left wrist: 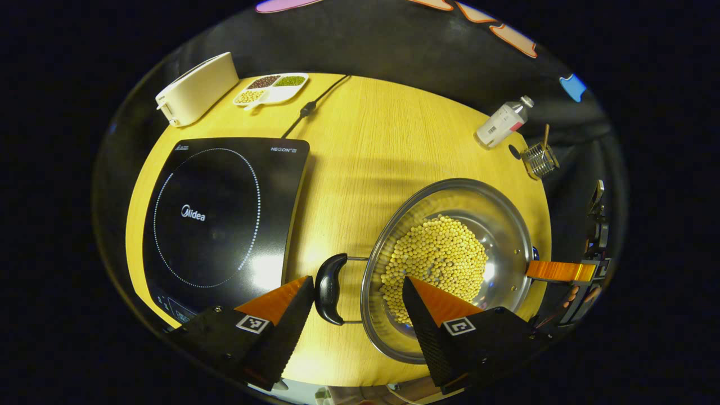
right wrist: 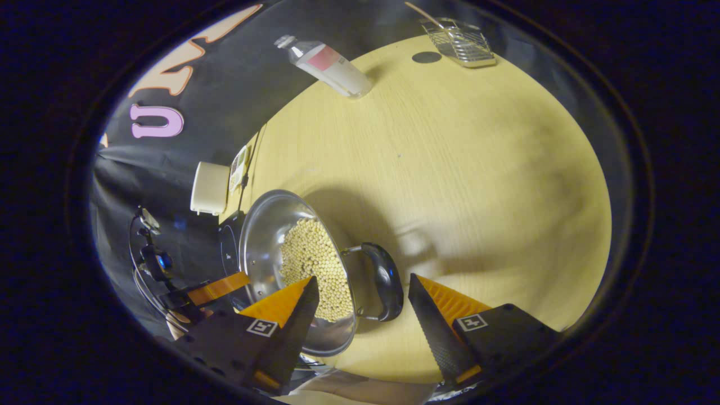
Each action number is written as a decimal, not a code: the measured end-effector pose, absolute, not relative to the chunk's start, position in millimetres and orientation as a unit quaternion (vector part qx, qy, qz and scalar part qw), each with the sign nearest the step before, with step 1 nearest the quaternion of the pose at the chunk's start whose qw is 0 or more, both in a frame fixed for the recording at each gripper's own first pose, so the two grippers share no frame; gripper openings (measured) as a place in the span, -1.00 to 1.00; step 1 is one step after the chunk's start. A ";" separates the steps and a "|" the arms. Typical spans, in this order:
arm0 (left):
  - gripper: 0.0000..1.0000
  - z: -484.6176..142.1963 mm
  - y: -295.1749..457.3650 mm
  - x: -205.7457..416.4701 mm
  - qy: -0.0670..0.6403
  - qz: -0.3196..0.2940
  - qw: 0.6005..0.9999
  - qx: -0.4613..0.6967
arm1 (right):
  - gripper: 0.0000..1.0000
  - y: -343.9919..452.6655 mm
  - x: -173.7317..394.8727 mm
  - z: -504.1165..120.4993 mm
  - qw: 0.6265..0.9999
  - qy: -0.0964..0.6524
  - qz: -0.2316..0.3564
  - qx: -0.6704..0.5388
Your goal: First push the handle of the pot to place it horizontally, then grasp the pot with both hands and set it on the induction cooktop.
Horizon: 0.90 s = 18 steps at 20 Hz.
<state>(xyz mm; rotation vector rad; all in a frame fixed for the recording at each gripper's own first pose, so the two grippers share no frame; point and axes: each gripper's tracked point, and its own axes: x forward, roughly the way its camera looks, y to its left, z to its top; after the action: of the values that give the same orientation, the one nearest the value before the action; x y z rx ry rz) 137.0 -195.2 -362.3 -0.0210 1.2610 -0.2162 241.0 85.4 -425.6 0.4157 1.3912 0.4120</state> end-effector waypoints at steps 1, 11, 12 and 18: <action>0.92 -366.4 -194.5 137.7 0.595 -0.098 0.798 -0.011 | 0.97 87.4 241.4 -428.7 0.725 0.635 0.190 0.188; 0.69 -399.0 -191.8 145.2 0.638 -0.097 0.764 0.026 | 0.70 99.9 242.2 -456.4 0.700 0.661 0.199 0.181; 0.79 -401.0 -191.3 145.6 0.641 -0.097 0.761 0.031 | 0.48 100.8 244.5 -456.8 0.699 0.662 0.201 0.182; 0.51 -407.3 -186.3 143.2 0.652 -0.094 0.751 0.050 | 0.11 99.2 238.3 -473.5 0.694 0.676 0.203 0.146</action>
<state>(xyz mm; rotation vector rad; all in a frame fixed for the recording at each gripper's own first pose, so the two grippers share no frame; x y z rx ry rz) 143.2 -186.3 -407.3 0.1087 1.4232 -0.2050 238.3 99.2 -473.5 0.3263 1.5088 0.4533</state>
